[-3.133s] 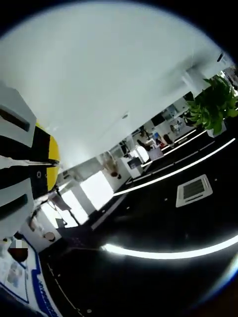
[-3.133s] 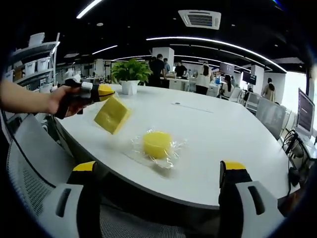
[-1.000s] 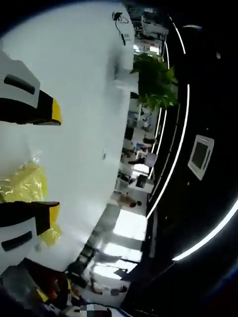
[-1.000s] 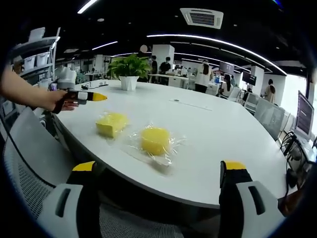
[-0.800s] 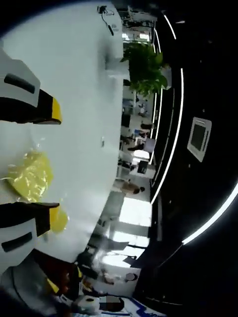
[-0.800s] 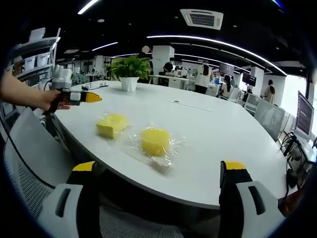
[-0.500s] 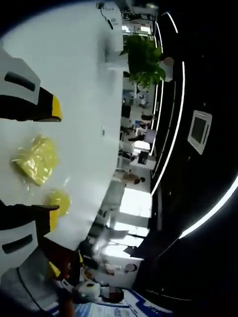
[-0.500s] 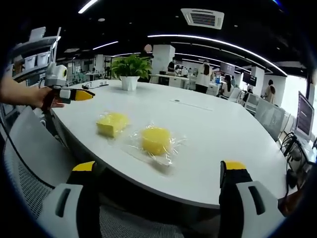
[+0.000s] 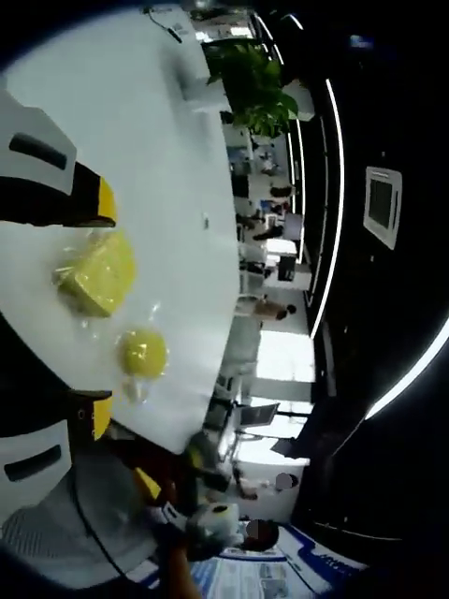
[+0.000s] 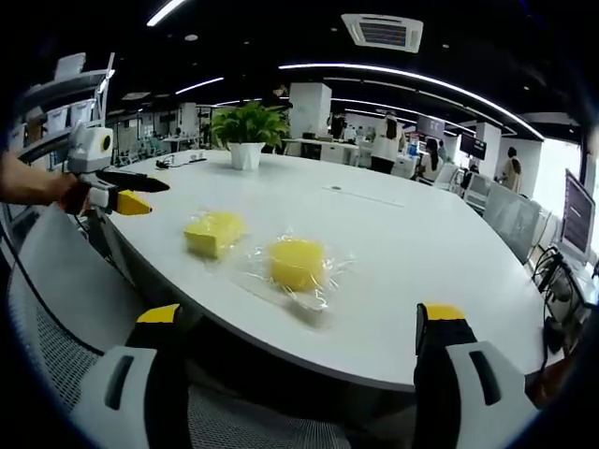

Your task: Compare the silicone blocks by pressing each to a similar depth, holding the contact briefly, and releasing to observe deformation and rebound differences across the visible hardness samples.

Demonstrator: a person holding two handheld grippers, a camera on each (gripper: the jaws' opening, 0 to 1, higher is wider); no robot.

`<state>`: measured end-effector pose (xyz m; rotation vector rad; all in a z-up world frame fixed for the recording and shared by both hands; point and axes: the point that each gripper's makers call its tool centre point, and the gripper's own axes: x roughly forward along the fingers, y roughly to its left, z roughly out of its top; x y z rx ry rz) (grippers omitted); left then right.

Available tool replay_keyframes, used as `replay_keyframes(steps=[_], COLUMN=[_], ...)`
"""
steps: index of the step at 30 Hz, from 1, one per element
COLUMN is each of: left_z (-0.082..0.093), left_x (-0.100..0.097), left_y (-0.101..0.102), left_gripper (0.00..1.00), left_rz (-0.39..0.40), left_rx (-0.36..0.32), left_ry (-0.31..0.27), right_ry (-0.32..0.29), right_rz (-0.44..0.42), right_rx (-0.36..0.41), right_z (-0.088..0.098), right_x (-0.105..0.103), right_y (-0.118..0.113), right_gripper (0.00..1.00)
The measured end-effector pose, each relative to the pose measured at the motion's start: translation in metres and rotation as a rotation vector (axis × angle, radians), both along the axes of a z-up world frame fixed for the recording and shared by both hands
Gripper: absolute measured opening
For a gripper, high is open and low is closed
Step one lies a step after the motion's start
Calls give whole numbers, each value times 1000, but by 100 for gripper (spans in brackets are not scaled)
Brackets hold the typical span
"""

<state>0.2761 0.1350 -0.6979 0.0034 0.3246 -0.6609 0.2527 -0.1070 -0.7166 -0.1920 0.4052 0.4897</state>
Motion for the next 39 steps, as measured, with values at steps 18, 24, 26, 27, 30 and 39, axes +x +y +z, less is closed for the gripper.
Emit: replay_keyframes(steps=[18,24,26,27,30,39], left_z=[-9,-10,-10,-11,-12,-17], left_x=[-18,-17,-17,-17,-19,-26], left_y=[-7,-5,-4,-4,-6,-17], left_gripper=[99,100,100,100,100,98], left_rz=[-23,-12,-9,-9,-19,-78], left_rx=[-38,-52,-54,-52,-48,-53], left_ry=[19,35,35,35,43,87], right_ry=[6,10,14,16,20,12], right_rz=[4,5,6,9,14,10], right_rx=[-29,-26,-26,-26,-30,-35], right_z=[-3,-4,-4,-5,-5,-5], right_x=[-1,-1,-1,-1,-2,-1], right_y=[-1,-1,-1,0,0,-1], right_gripper=[94,95,95,95,94,93])
